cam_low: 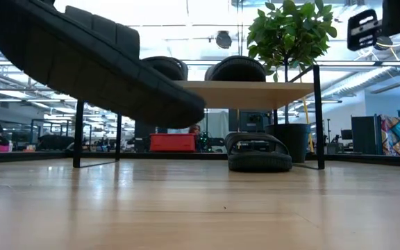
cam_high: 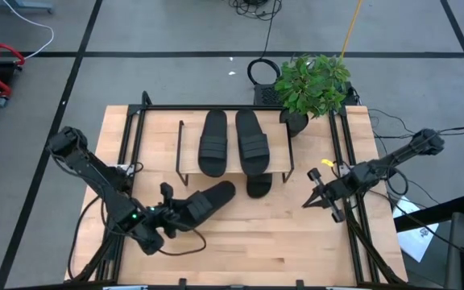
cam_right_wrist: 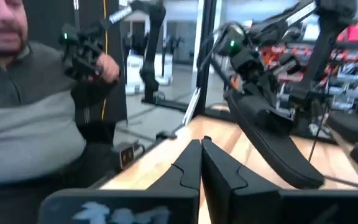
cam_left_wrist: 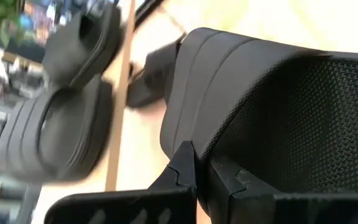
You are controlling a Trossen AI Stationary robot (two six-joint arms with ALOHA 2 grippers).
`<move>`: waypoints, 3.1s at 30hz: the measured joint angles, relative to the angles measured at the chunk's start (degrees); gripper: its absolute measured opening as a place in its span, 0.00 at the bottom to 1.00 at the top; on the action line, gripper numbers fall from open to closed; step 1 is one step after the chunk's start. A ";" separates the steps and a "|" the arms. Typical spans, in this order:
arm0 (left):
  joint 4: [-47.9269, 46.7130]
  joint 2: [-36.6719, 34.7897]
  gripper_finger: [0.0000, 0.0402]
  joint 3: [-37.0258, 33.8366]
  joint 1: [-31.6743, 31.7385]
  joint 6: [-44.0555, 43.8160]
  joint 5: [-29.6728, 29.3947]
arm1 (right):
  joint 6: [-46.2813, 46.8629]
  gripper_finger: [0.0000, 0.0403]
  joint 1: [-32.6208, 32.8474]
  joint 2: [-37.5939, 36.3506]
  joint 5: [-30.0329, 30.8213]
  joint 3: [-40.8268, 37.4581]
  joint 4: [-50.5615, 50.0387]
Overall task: Pick and place slides into the shelf
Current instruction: Put the black slide under the shelf
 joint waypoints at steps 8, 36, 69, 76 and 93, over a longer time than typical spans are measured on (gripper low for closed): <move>-5.15 0.97 0.00 1.84 3.12 -11.56 0.40 | 0.03 0.00 -0.04 -7.43 7.74 -4.62 0.56; -42.53 41.30 0.00 36.85 18.15 -45.08 0.96 | 1.75 0.00 -0.02 -7.84 7.71 -5.64 2.28; -33.44 43.76 0.14 36.65 24.07 -42.64 9.51 | 3.80 0.00 0.04 -7.38 7.45 -5.64 1.85; -33.50 43.76 0.32 37.16 24.05 -37.74 11.38 | 3.74 0.00 0.04 -7.38 7.45 -5.62 1.87; -41.41 43.52 0.55 46.74 20.20 -24.29 11.01 | 3.88 0.00 0.03 -7.38 7.41 -5.62 1.87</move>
